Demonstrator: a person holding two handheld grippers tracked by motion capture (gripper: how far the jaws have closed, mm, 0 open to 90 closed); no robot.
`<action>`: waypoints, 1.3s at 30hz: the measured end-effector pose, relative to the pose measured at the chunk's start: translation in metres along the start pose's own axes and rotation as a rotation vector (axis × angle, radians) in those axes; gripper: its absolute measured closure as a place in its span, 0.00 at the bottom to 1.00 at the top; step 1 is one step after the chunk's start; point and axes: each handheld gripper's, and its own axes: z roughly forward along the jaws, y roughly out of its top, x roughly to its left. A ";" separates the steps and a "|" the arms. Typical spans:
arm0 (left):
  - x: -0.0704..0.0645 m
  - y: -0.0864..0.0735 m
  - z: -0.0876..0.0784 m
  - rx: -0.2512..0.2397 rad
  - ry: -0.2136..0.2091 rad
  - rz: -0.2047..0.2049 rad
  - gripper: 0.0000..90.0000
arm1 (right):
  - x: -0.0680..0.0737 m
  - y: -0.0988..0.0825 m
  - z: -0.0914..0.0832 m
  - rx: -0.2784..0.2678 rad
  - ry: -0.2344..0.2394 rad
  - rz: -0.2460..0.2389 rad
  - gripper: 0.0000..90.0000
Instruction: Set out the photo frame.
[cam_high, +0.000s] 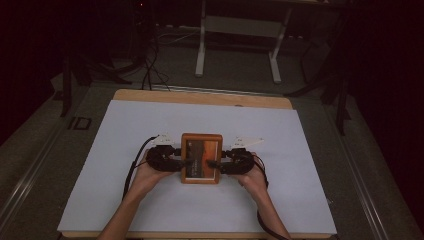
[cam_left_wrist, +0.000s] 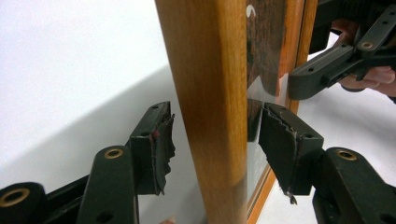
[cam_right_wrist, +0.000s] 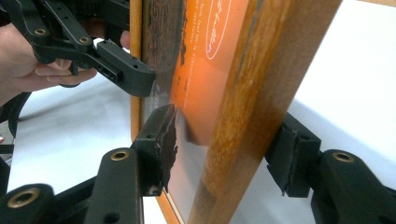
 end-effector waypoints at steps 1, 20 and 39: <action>0.000 0.000 -0.001 0.000 0.000 0.001 0.50 | 0.000 0.000 -0.002 -0.001 0.002 -0.002 0.51; 0.005 -0.002 -0.015 -0.004 0.040 0.003 0.50 | 0.001 -0.001 -0.013 -0.002 0.034 -0.024 0.50; 0.008 -0.004 -0.041 -0.027 0.033 -0.005 0.48 | -0.012 0.000 -0.049 -0.051 -0.018 -0.012 0.47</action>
